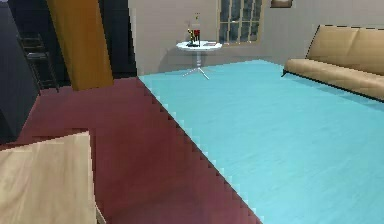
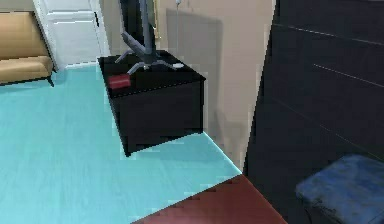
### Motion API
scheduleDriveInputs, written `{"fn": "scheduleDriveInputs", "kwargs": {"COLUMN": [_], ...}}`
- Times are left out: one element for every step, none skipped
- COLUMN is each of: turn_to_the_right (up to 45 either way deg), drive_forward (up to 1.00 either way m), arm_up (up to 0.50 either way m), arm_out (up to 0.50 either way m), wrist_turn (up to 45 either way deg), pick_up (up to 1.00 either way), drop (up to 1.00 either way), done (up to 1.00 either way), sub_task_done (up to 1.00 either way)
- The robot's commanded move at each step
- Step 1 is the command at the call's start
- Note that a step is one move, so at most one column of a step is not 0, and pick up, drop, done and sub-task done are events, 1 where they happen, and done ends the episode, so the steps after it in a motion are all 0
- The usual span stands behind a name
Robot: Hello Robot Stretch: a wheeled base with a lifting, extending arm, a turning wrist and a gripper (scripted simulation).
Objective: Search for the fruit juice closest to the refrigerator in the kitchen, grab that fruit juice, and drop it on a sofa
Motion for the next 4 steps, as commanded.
{"fn": "scheduleDriveInputs", "kwargs": {"turn_to_the_right": [-6.0,-3.0,45.0,24.0], "drive_forward": [0.0,0.0,0.0,0.0], "arm_up": [0.0,0.0,0.0,0.0], "arm_out": [0.0,0.0,0.0,0.0], "wrist_turn": [0.0,0.0,0.0,0.0], "pick_up": [0.0,0.0,0.0,0.0], "drop": [0.0,0.0,0.0,0.0], "done": [0.0,0.0,0.0,0.0], "sub_task_done": [0.0,0.0,0.0,0.0]}}
